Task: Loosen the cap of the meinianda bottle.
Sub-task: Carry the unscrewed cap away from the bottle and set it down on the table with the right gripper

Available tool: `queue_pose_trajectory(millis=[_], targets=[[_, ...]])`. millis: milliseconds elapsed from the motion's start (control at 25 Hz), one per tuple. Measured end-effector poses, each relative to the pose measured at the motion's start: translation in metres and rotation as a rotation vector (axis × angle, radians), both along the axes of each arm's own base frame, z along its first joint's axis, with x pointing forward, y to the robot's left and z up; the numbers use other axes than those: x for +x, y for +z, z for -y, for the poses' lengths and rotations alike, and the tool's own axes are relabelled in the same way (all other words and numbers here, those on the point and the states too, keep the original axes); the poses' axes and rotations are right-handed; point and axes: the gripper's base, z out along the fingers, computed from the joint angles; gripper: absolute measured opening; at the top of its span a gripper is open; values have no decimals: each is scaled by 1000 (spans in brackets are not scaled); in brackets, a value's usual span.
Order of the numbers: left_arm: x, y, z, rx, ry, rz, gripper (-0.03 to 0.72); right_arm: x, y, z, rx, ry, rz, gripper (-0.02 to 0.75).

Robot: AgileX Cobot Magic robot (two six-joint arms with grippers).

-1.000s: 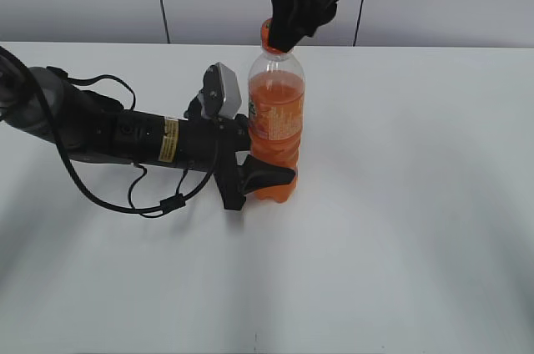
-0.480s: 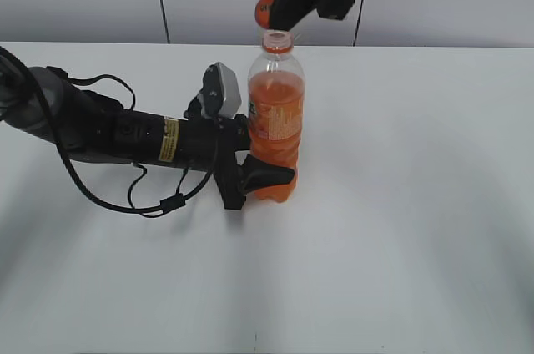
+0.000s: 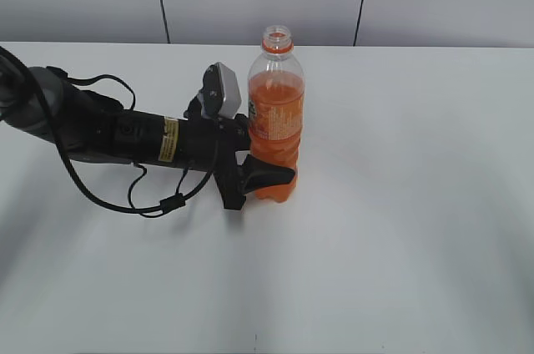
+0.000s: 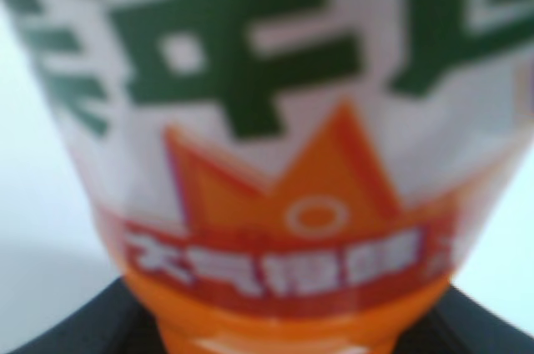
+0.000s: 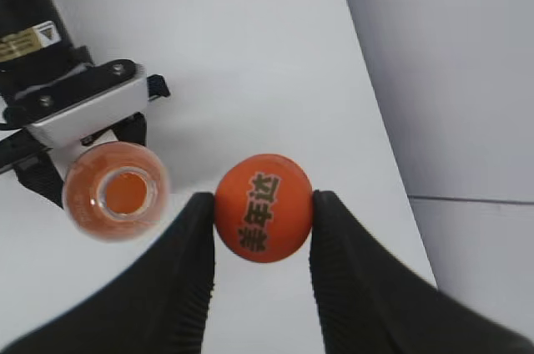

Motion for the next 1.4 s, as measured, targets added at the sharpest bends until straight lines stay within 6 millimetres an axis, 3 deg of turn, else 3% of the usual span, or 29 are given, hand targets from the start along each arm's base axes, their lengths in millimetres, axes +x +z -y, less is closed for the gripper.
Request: queue_pose_trajectory(millis=[240, 480, 720, 1040, 1160, 1400], targets=[[0, 0, 0, 0, 0, 0, 401, 0, 19, 24, 66, -199, 7, 267], [0, 0, 0, 0, 0, 0, 401, 9, 40, 73, 180, -447, 2, 267], [0, 0, 0, 0, 0, 0, 401, 17, 30, 125, 258, -738, -83, 267], [0, 0, 0, 1, 0, 0, 401, 8, -26, 174, 296, -931, -327, 267], [0, 0, 0, 1, 0, 0, 401, 7, -61, 182, 320, -979, -390, 267], [0, 0, 0, 1, 0, 0, 401, -7, -148, 182, 356, -1064, -491, 267]])
